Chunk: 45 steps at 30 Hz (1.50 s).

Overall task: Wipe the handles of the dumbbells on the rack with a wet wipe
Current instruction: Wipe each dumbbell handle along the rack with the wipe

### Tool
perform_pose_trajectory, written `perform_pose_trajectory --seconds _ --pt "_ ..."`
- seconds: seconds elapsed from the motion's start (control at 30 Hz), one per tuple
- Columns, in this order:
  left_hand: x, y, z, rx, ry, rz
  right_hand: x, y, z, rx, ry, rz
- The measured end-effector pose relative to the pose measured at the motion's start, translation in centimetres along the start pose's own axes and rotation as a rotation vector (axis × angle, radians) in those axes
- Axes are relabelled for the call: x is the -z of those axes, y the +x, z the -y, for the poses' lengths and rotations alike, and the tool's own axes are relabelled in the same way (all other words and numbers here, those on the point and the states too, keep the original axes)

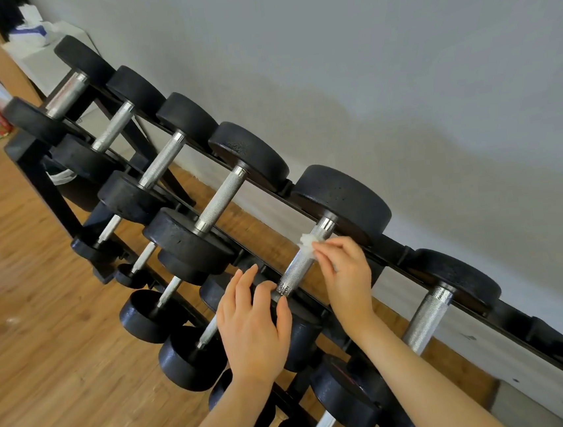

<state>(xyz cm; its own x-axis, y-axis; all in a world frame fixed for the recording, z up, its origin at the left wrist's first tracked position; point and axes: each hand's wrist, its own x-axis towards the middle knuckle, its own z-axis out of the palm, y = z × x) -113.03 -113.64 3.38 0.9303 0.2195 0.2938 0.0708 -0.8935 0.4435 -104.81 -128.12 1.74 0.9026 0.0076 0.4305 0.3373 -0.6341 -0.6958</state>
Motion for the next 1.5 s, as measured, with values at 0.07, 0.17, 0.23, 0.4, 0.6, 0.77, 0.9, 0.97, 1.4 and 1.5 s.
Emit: perform_pose_trajectory --seconds 0.07,0.17,0.23,0.4,0.6,0.77,0.9,0.97,1.4,1.5 --pt "0.0 0.0 0.0 -0.003 -0.004 -0.002 0.0 -0.5 0.1 0.033 0.013 0.025" --pt "-0.1 0.0 0.1 -0.006 -0.010 -0.008 0.4 0.3 -0.3 -0.008 0.012 0.011" --pt "-0.1 0.0 0.1 -0.008 -0.018 -0.008 0.5 0.6 -0.6 -0.048 0.019 -0.009" --pt "-0.1 0.0 0.1 0.003 -0.015 -0.002 0.0 -0.6 -0.3 0.042 0.002 0.019" --pt "-0.1 0.0 0.1 -0.001 -0.015 -0.006 0.4 0.4 -1.1 0.137 -0.101 0.014" --pt "-0.1 0.0 0.1 -0.007 -0.017 -0.015 0.2 -0.4 -1.4 0.246 -0.125 0.068" --pt "0.0 0.0 0.0 -0.005 -0.007 -0.007 0.3 0.8 -1.1 0.186 -0.086 0.020" --pt "0.0 0.0 0.0 -0.009 -0.007 -0.008 0.1 0.6 -1.0 0.168 -0.062 0.021" --pt "-0.1 0.0 0.1 -0.007 -0.006 -0.005 -0.1 -0.9 -1.9 0.237 -0.041 0.073" --pt "-0.1 0.0 0.1 -0.006 0.003 -0.004 0.0 -0.5 -2.3 0.227 -0.068 0.043"
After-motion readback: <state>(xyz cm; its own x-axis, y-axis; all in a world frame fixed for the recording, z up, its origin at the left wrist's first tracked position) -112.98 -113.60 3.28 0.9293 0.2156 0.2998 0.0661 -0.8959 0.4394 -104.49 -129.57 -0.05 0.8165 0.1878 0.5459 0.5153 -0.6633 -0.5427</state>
